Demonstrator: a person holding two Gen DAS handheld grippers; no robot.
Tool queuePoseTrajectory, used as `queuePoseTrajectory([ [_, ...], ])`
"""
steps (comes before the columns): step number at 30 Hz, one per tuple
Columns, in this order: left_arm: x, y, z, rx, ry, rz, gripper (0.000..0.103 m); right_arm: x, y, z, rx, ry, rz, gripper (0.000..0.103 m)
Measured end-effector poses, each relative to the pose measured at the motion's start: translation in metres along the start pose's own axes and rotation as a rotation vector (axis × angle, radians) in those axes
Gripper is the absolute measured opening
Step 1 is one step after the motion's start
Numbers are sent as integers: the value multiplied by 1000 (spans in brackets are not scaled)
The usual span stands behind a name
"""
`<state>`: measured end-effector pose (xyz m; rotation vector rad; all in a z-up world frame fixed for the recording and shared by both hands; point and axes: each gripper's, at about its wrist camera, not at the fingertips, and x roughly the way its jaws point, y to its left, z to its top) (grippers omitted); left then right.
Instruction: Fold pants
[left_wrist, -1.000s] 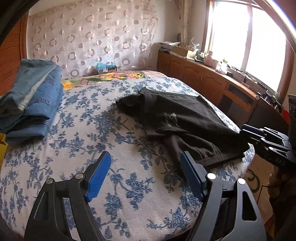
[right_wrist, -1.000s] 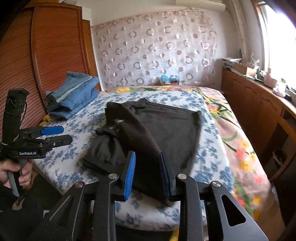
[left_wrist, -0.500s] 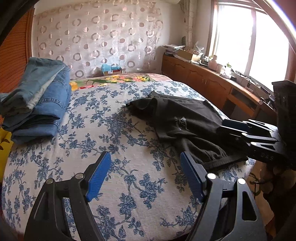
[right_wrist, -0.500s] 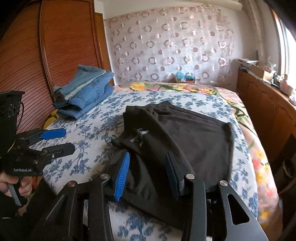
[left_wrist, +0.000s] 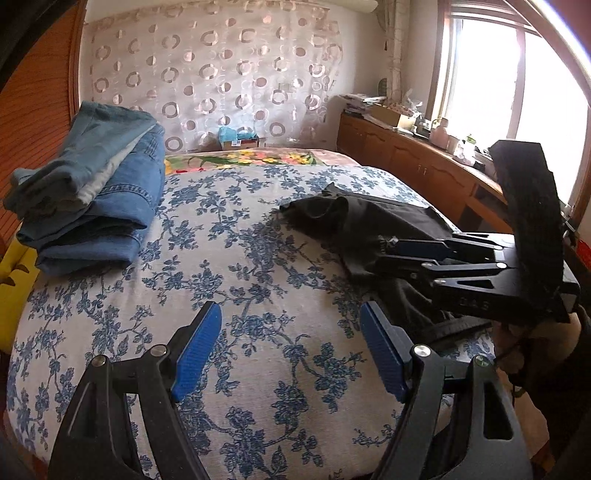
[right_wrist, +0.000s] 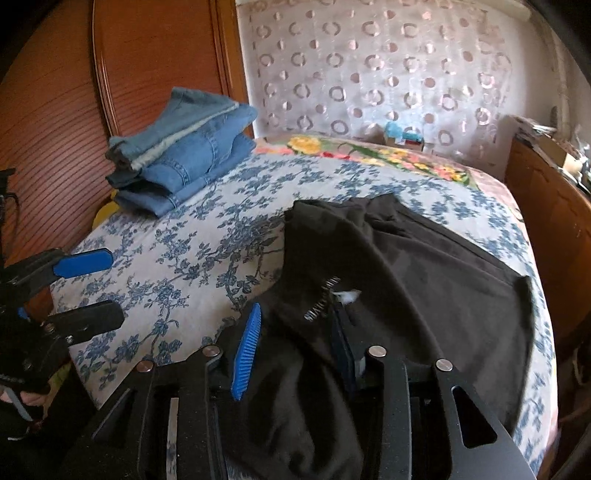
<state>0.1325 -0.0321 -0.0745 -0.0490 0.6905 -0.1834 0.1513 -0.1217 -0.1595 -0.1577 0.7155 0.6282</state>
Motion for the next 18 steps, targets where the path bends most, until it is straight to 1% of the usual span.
queuePoseTrajectory([
  [5,0,3,-2,-10,1,-2,78,9,10,9,-47,34,21,39],
  [9,0,3,-2,-10,0,-1,78,16,19,12,-98,67,10,39],
  [11,0,4,-3,-12,1,-1,78,24,20,15,-105,82,15,32],
  [15,1,6,-4,-16,3,2,78,40,22,15,-121,121,0,29],
  [17,2,7,-4,-18,4,2,78,44,22,15,-130,126,-28,21],
  [18,1,7,-5,-18,4,1,78,44,20,16,-119,127,-33,14],
])
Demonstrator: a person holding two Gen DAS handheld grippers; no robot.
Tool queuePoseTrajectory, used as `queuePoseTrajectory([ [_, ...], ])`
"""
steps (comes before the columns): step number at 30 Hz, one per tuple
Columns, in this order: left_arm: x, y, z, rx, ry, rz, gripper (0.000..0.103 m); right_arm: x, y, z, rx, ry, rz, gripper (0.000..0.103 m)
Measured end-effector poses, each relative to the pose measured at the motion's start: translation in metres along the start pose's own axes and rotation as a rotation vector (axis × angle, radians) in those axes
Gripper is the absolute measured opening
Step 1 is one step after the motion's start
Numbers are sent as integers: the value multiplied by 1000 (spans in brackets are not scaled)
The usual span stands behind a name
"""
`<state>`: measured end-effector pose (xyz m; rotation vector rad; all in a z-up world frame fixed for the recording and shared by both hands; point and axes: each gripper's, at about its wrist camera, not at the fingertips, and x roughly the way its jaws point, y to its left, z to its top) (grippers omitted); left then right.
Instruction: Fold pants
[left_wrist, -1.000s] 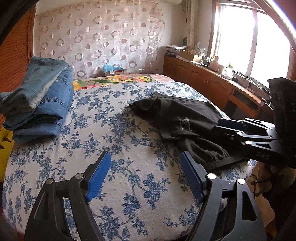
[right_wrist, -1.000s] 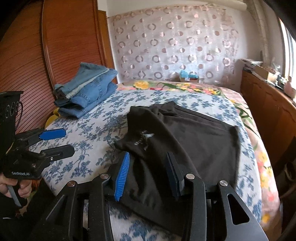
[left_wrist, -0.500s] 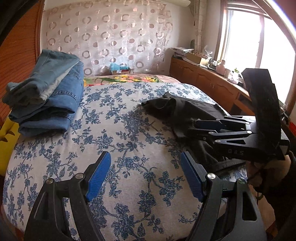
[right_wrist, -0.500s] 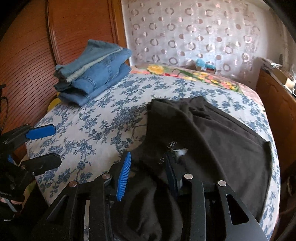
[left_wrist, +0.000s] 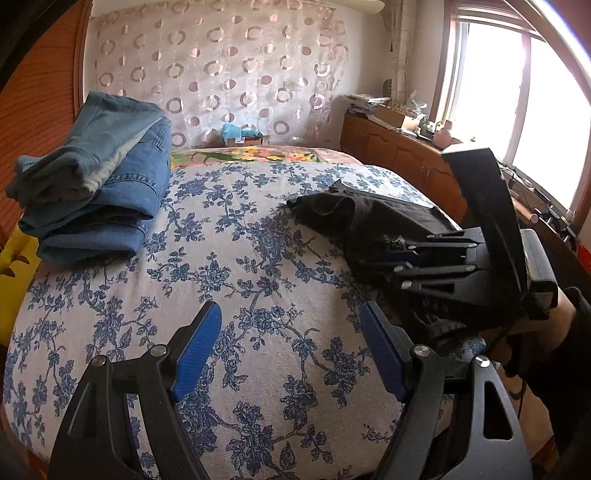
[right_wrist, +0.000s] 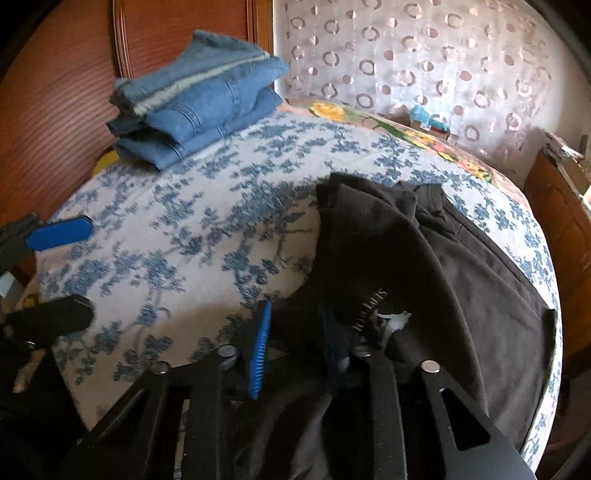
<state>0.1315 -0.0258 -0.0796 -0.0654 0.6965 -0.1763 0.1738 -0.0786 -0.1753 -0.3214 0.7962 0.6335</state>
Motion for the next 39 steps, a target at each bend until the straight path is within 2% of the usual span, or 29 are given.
queuePoseTrajectory([
  [1,0,0,0,0,0,0,78,-1,-2,1,16,-3,5,7],
  [2,0,0,0,1,2,0,78,-4,-5,2,29,-15,11,5],
  [9,3,-3,-3,9,14,0,78,-37,-23,4,87,-138,14,3],
  [15,1,-9,-3,21,13,-8,78,-61,-49,0,123,-177,-46,3],
  [24,-1,-14,-3,31,11,-17,78,-76,-105,-2,194,-167,-163,3],
  [33,2,-17,-5,37,21,-21,78,-56,-134,14,204,-102,-294,3],
  [39,2,-17,-6,37,24,-21,78,-48,-156,13,256,-71,-359,3],
])
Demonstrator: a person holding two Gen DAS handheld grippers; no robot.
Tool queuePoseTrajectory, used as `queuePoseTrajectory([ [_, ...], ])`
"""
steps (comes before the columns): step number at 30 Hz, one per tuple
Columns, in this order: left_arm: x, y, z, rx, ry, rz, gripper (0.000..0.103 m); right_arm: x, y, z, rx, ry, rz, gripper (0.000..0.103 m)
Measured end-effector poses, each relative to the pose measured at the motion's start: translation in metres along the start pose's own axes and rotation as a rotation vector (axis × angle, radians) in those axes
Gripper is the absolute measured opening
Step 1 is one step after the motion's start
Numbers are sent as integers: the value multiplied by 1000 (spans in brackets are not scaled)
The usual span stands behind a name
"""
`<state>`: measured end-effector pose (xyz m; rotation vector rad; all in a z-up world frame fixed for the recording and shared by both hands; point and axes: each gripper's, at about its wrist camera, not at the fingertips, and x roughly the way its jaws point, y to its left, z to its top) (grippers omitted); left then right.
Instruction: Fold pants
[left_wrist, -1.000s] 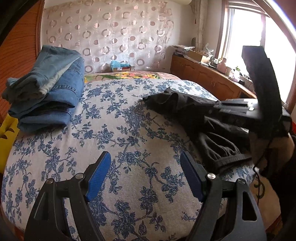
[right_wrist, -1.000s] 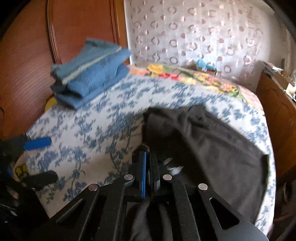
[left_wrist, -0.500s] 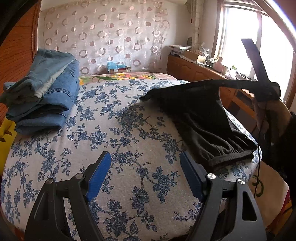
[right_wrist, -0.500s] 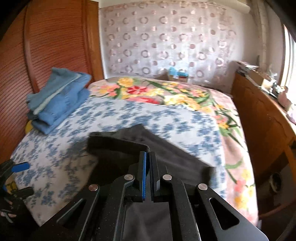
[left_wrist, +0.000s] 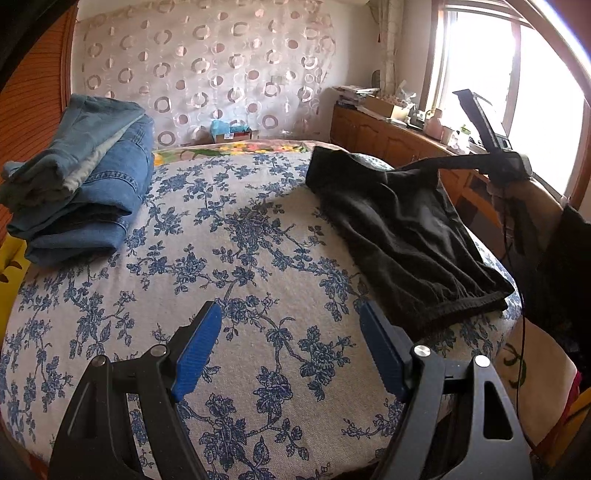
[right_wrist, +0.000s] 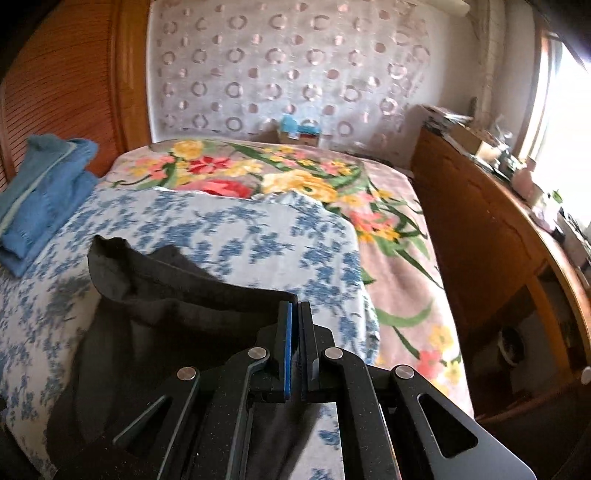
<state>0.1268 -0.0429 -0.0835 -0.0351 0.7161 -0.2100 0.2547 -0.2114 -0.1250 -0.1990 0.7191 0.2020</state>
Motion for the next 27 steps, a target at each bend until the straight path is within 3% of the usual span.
queuePoseTrajectory([
  [5,-1,-1,1,2,-2,-2,78,2,-1,-5,18,19,-31,3],
  [7,-1,-2,1,8,-3,-2,78,-1,-4,-8,38,33,-42,12],
  [13,0,-5,1,11,3,-3,78,-21,-1,-22,40,10,3,23],
  [16,1,-8,0,18,6,-7,78,-36,2,-39,34,-4,48,29],
  [22,3,-13,-1,30,15,-12,78,-68,3,-87,60,-12,138,29],
  [27,6,-19,-2,35,25,-20,78,-96,5,-119,70,-27,136,29],
])
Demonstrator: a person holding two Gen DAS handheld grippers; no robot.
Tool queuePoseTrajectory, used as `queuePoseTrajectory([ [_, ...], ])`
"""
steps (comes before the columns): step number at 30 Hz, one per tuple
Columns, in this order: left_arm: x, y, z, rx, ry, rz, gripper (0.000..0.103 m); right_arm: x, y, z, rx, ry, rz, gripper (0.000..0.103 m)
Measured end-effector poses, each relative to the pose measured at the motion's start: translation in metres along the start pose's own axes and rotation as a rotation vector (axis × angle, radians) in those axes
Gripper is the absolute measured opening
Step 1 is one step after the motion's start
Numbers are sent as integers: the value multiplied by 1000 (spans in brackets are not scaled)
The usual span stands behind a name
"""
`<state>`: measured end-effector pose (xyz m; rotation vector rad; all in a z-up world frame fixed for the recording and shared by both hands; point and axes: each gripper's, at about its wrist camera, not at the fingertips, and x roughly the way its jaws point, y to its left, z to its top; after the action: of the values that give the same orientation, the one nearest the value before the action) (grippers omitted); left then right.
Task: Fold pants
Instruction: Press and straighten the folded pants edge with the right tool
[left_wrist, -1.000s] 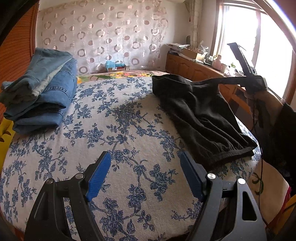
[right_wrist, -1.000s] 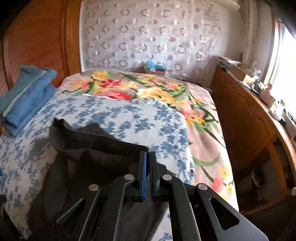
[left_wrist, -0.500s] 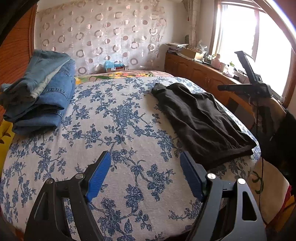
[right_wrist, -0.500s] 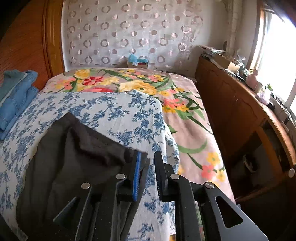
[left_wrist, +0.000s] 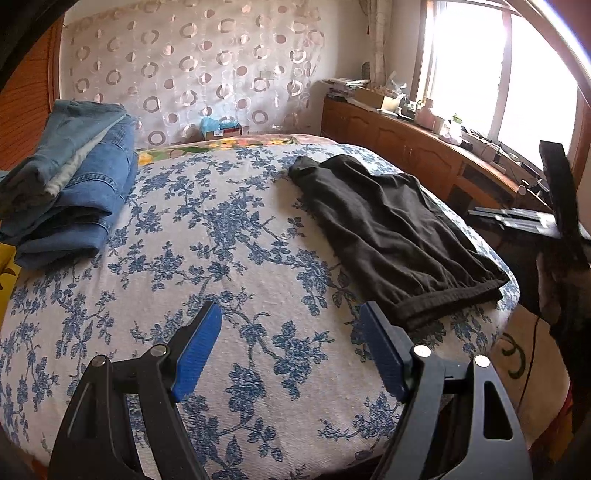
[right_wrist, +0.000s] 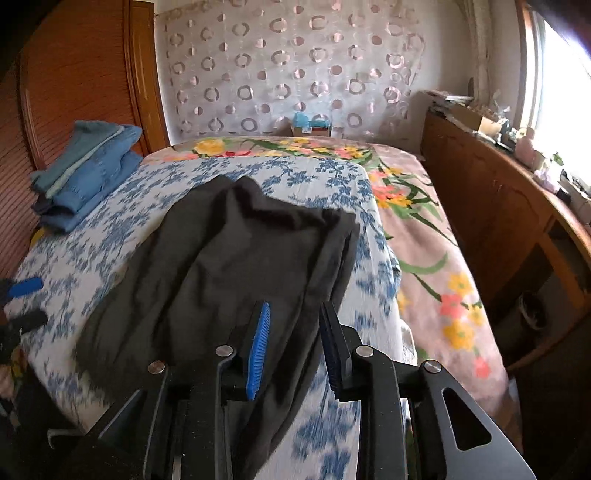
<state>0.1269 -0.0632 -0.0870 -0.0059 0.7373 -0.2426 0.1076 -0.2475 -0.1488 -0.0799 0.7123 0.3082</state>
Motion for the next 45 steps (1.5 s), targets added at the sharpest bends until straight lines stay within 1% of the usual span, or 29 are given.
queuePoseTrajectory([
  [2,1,-3,0,8,3,-1,78,-9,4,-11,12,3,24,29],
  [6,2,-8,-1,20,8,-4,78,-26,11,-32,-10,-8,3,32],
  [12,5,-17,0,42,13,-13,78,-42,16,-45,4,-20,8,32],
  [17,9,-27,2,63,21,-26,78,-47,13,-53,21,-29,0,32],
  [18,10,-29,2,66,24,-29,78,-44,21,-53,27,-29,1,33],
  [26,19,-44,7,86,40,-60,78,-44,21,-63,53,-30,47,33],
  [31,23,-51,9,96,43,-67,78,-42,26,-66,43,-26,45,32],
  [32,24,-52,8,97,46,-66,78,-42,27,-67,38,-34,46,28],
  [33,25,-52,7,100,50,-65,78,-43,29,-67,31,-43,40,19],
  [36,28,-53,4,102,61,-59,78,-46,32,-68,22,-57,37,11],
  [40,30,-51,4,93,65,-58,78,-49,32,-71,31,-59,46,11],
  [45,29,-51,5,93,57,-60,78,-47,30,-73,53,-52,34,12],
])
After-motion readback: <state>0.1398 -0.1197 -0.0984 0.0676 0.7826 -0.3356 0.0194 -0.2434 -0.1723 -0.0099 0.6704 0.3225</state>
